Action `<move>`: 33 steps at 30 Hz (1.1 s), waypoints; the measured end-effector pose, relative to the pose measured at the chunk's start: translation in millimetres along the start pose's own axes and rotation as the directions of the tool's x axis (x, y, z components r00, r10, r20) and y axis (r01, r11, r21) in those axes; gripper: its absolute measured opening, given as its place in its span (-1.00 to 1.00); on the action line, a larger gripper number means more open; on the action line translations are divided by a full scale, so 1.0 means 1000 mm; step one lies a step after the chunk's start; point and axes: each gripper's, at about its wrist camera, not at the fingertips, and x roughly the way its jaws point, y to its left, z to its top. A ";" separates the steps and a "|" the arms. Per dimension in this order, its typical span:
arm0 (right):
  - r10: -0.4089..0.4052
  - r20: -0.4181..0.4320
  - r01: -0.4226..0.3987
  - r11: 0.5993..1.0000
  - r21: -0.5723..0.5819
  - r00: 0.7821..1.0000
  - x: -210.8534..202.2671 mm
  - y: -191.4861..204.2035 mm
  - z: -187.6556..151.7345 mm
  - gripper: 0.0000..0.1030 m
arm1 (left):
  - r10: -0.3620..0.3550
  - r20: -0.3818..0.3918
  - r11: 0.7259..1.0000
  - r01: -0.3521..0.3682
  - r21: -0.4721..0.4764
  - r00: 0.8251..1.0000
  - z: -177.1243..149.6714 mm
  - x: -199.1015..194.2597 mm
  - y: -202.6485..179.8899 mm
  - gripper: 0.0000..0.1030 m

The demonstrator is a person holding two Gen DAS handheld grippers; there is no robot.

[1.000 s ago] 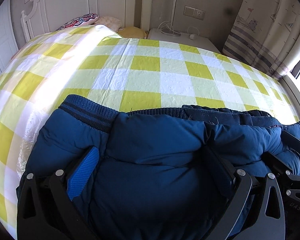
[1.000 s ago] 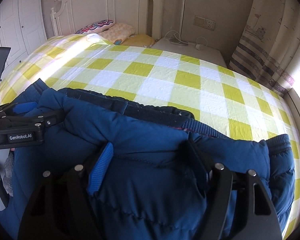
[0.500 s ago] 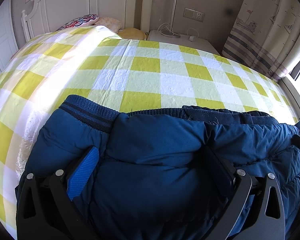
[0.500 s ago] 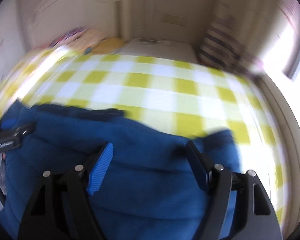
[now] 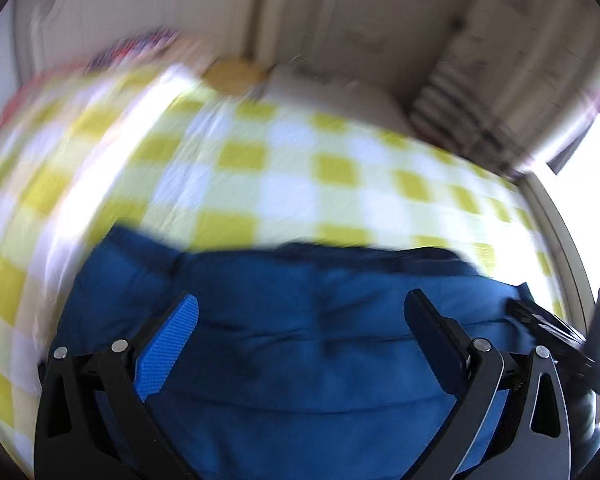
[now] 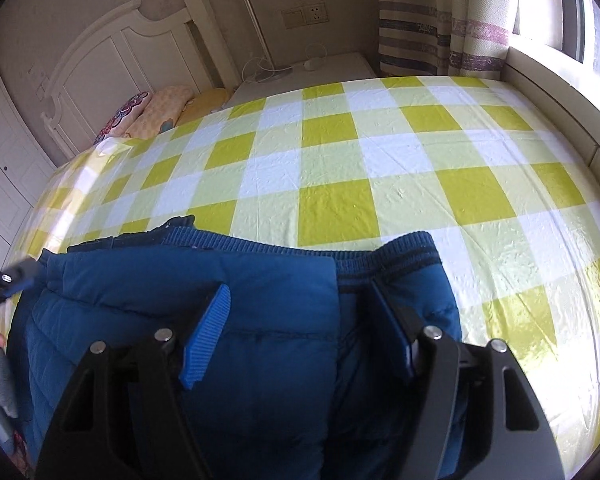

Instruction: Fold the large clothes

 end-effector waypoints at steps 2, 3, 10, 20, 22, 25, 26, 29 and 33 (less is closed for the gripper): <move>0.002 0.002 -0.002 1.000 0.002 1.000 -0.001 -0.001 0.000 0.35 | -0.011 0.011 0.997 0.010 0.082 1.000 -0.001 0.002 -0.033 0.91; 0.001 0.003 -0.001 1.000 0.002 1.000 -0.001 0.000 0.000 0.35 | 0.004 -0.015 0.994 -0.002 0.112 1.000 -0.004 0.014 -0.046 0.91; 0.009 0.005 -0.009 1.000 0.009 1.000 -0.002 -0.001 -0.001 0.35 | 0.119 -0.077 0.972 -0.100 0.214 0.990 -0.030 0.067 -0.066 0.91; 0.025 0.009 -0.026 0.999 0.026 1.000 -0.003 -0.004 -0.001 0.35 | 0.170 -0.082 0.985 -0.167 0.048 0.982 -0.005 0.040 0.059 0.91; 0.023 0.009 -0.023 0.999 0.025 1.000 -0.003 -0.003 -0.002 0.35 | 0.014 -0.112 0.992 -0.027 -0.119 0.994 -0.007 0.041 0.110 0.91; 0.017 0.009 -0.018 1.000 0.022 1.000 -0.003 -0.003 -0.002 0.35 | -0.020 -0.078 0.989 0.008 -0.151 0.997 -0.013 0.038 0.123 0.91; 0.017 0.010 -0.017 1.000 0.023 1.000 -0.004 -0.004 -0.002 0.35 | 0.008 -0.075 0.992 -0.017 -0.127 0.997 -0.014 0.040 0.118 0.91; 0.011 0.005 -0.011 1.000 0.018 1.000 -0.003 -0.002 -0.001 0.35 | 0.079 -0.079 0.994 -0.085 -0.073 0.994 -0.015 0.045 0.106 0.91; -0.154 0.018 0.155 0.985 -0.076 0.988 -0.014 0.026 0.003 0.37 | 0.071 -0.073 0.994 -0.077 -0.083 0.995 -0.016 0.044 0.108 0.91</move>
